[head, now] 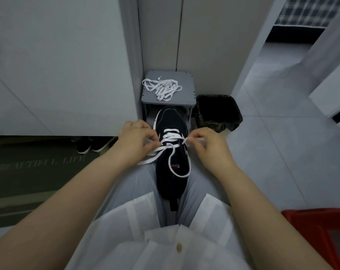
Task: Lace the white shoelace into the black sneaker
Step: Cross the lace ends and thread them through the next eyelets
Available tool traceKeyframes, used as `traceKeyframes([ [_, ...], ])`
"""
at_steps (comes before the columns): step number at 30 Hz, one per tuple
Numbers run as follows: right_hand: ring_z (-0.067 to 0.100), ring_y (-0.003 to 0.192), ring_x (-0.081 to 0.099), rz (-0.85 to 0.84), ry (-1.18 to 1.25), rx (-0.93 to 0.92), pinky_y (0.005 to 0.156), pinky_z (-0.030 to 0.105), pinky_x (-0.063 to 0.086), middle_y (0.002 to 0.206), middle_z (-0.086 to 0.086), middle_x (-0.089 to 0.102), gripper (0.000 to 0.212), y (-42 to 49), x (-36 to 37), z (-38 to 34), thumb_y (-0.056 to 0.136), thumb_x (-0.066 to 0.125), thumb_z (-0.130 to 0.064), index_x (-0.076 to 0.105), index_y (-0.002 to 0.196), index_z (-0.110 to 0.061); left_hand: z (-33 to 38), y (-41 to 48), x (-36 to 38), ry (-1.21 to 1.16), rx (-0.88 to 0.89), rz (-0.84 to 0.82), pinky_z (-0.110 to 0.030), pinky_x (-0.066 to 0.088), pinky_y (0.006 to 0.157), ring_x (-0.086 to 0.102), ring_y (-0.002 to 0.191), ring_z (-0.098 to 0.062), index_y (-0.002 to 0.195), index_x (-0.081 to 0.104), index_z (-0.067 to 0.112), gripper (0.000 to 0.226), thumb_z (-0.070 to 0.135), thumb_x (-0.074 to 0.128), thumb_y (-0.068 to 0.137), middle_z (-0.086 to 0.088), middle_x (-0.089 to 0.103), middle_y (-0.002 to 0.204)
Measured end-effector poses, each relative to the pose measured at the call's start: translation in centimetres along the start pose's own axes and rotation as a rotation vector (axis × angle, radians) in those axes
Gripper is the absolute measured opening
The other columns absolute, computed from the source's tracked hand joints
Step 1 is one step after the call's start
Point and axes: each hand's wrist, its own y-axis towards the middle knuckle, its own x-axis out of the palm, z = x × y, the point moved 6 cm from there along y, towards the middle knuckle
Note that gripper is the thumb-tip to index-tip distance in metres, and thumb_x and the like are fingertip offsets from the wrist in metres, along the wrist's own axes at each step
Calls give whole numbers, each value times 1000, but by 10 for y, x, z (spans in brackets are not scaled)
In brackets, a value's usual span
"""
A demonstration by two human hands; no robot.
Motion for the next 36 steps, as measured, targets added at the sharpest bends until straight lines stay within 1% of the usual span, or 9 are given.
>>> traceKeyframes([
  [3,-6,66,59,166,636,176,64,8,43,78,-5,65,16,1,-29,-4,96,46,-8,54,83,-12,-2,3,-18,-212,17,80,-23,34,88,49,99,-19,78,65,14,14,26,60,83,-4,56,99],
  [6,8,57,55,252,1085,190,59,19,48,58,-6,59,22,2,-54,-5,98,37,-5,49,82,-12,-15,-2,-54,-663,-171,391,-12,45,75,58,78,-6,79,54,15,15,10,49,92,-3,65,90],
  [10,2,56,42,209,717,27,59,15,35,57,-15,51,20,2,-59,-12,92,52,-10,57,77,-23,-33,-8,-69,-1378,-333,650,-26,54,66,57,56,-12,76,44,12,20,4,37,93,-1,59,61],
  [13,-2,67,51,-32,174,-26,66,14,38,72,-16,54,10,3,-25,-11,87,63,-19,66,81,-26,-22,-6,-58,-1074,-323,513,-20,36,49,41,47,-7,78,42,20,21,7,38,93,1,48,63],
  [17,14,78,53,-175,-194,41,68,28,41,78,-9,43,14,-1,9,6,84,65,-31,71,91,-21,-1,-4,-20,-250,32,110,-23,35,67,46,68,-3,91,58,26,6,24,62,86,7,46,77],
  [20,1,76,52,-51,30,68,71,19,40,81,-7,46,7,0,-4,5,84,67,-25,69,78,-22,-12,-3,-6,80,33,-8,-27,32,84,47,92,-22,85,73,24,19,41,68,77,2,47,90],
  [28,-5,80,61,153,605,71,71,9,46,102,2,65,15,-4,-46,-9,88,56,0,60,76,-8,-18,-4,-58,-264,-127,348,-10,33,69,47,94,-11,87,66,8,17,23,58,88,-2,53,103],
  [33,21,67,64,4,1255,216,62,27,53,64,6,65,19,-11,-23,-3,87,43,-3,44,69,-11,-5,-9,-34,-209,-7,92,-2,35,68,56,76,0,76,63,12,21,31,62,85,1,64,83],
  [36,17,55,53,48,1126,276,63,26,51,53,1,53,16,-12,-18,10,85,48,-6,44,70,-12,3,-15,-16,-142,35,-45,-24,45,76,60,79,-10,69,60,18,25,37,60,85,6,63,77],
])
